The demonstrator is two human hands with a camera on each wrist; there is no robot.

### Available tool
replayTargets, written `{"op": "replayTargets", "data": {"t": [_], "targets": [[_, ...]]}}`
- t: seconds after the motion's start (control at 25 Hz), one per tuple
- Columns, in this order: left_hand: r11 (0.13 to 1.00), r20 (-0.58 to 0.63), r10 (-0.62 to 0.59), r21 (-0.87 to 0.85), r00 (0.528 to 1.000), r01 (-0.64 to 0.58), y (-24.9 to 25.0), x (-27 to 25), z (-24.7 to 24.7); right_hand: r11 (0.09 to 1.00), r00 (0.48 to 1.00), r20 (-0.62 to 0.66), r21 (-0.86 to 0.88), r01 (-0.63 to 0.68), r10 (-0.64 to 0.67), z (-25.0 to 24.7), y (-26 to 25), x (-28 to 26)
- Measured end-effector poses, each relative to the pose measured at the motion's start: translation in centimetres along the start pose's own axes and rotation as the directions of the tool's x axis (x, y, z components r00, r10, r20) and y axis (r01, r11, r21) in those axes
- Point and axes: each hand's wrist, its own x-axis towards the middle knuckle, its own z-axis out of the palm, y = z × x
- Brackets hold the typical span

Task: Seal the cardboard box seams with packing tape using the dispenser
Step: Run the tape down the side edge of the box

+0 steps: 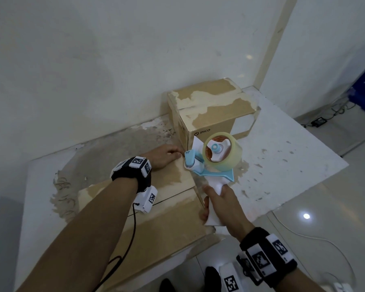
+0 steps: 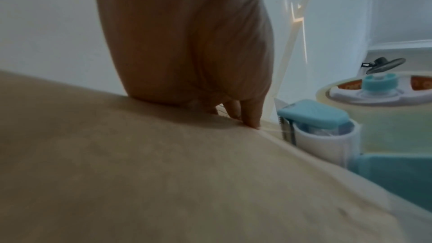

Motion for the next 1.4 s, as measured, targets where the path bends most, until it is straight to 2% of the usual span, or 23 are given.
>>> {"op": "replayTargets", "data": {"t": [0.16,0.32,0.48,0.72,0.96,1.2,1.4], "targets": [[1.000,0.029,0.002,0.018,1.000,-0.002,-0.5,-0.1,-0.2,0.993,1.000,-0.015,-0.120,0.015,-0.017,-0.8,-0.1,-1.2],[0.998,0.010,0.044,-0.045,0.999,-0.043,0.4,0.1,0.1,0.999,0.999,0.014,-0.016,-0.038,0.038,-1.2,0.2,-3.1],[0.996,0.086,0.044,0.078,0.995,-0.051,0.9,0.3,-0.1,0.999,0.999,0.006,-0.008,-0.049,0.049,-1.0,0.0,-2.9],[0.988,0.195,-0.020,0.151,0.981,-0.010,1.4,0.3,-0.5,0.997,1.000,-0.022,-0.076,-0.018,0.016,-1.0,0.1,-3.0],[0.980,0.165,0.017,0.193,0.986,-0.049,-0.2,0.3,-0.6,0.990,1.000,-0.010,-0.140,0.018,-0.019,-0.7,0.0,-2.9],[0.986,0.122,0.030,0.162,0.992,-0.050,-0.2,0.1,0.0,0.968,0.999,-0.005,-0.250,0.031,-0.034,-1.8,0.4,-2.7],[0.986,0.098,0.040,0.156,0.994,-0.055,-0.1,0.1,0.0,0.950,0.991,0.133,-0.305,0.065,-0.025,-4.8,1.2,-6.9]]}}
